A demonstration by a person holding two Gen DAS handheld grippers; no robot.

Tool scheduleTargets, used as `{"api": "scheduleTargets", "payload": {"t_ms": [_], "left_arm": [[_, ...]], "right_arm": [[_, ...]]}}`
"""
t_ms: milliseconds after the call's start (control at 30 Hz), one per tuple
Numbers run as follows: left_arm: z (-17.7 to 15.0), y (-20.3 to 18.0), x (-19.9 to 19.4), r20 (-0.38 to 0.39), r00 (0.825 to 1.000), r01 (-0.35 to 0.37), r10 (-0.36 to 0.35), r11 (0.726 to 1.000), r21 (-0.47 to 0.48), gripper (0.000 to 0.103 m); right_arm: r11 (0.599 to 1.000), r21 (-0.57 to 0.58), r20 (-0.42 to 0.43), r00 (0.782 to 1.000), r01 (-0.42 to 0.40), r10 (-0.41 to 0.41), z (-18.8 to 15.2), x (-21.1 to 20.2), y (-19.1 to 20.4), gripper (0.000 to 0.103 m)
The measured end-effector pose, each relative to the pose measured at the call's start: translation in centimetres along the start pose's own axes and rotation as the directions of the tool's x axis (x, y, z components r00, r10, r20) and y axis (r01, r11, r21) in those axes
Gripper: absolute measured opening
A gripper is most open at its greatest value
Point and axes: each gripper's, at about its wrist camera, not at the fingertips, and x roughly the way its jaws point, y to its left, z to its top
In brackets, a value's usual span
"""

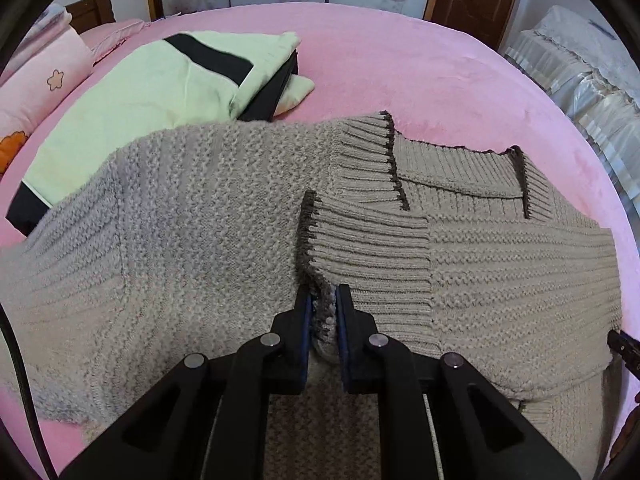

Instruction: Fold large clothes

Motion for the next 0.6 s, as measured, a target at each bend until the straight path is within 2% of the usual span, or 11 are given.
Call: {"api": "scheduleTargets", "payload": {"t_ms": [33, 67, 133, 200, 267, 367, 467, 500, 600], "left_arm": [[0.2, -0.6, -0.2, 0.005, 1.0, -0.015, 0.015, 1.0, 0.014, 0.019], [0.5, -1.1, -0.6, 0.012, 0.999, -0.036, 0.035, 0.999, 0.029, 0.024], [0.9, -1.7, -2.3, 0.058, 0.997, -0.055, 0.052, 0.997, 0.058, 0.041], [1.2, -2.1, -3.9, 0.108, 0.993, -0.045, 0.038, 0.997, 0.067, 0.047], [1.6, -3.2, -4.8, 0.132, 0.991, -0.015, 0.005, 0.997, 0.07, 0.047], [2.0, -4.5, -4.8, 0.134, 0.991, 0.01, -0.019, 0.998, 0.07, 0.047], [2.0, -6.0, -3.0, 0.113, 0.994, -0.002, -0.008, 0.996, 0.087, 0.046], [1.7, -5.8, -2.7, 0.103, 0.995, -0.005, -0.004, 0.996, 0.086, 0.041], [1.3, -5.7, -0.4, 0.058, 0.998, -0.027, 0.023, 0.997, 0.072, 0.038]], "right_arm": [[1.0, -0.013, 0.015, 1.0, 0.02, -0.02, 0.3, -0.5, 0.3, 0.039], [0.996, -0.037, 0.059, 0.996, 0.075, -0.073, 0.6, -1.6, 0.9, 0.04], [0.99, -0.067, 0.134, 0.984, 0.126, -0.116, 1.2, -3.4, 1.8, 0.042], [0.991, -0.097, 0.21, 0.975, 0.092, -0.07, 2.1, -5.2, 3.2, 0.043], [0.993, -0.112, 0.225, 0.974, 0.024, 0.002, 3.1, -5.6, 4.6, 0.043], [0.991, -0.11, 0.199, 0.975, -0.078, 0.099, 4.5, -4.6, 6.3, 0.043], [0.989, -0.111, 0.164, 0.979, -0.1, 0.117, 5.7, -2.3, 8.1, 0.043], [0.988, -0.109, 0.143, 0.982, -0.11, 0.125, 6.0, -1.4, 8.3, 0.043], [0.993, -0.088, 0.091, 0.992, -0.076, 0.084, 6.2, 1.5, 8.2, 0.043]]}}
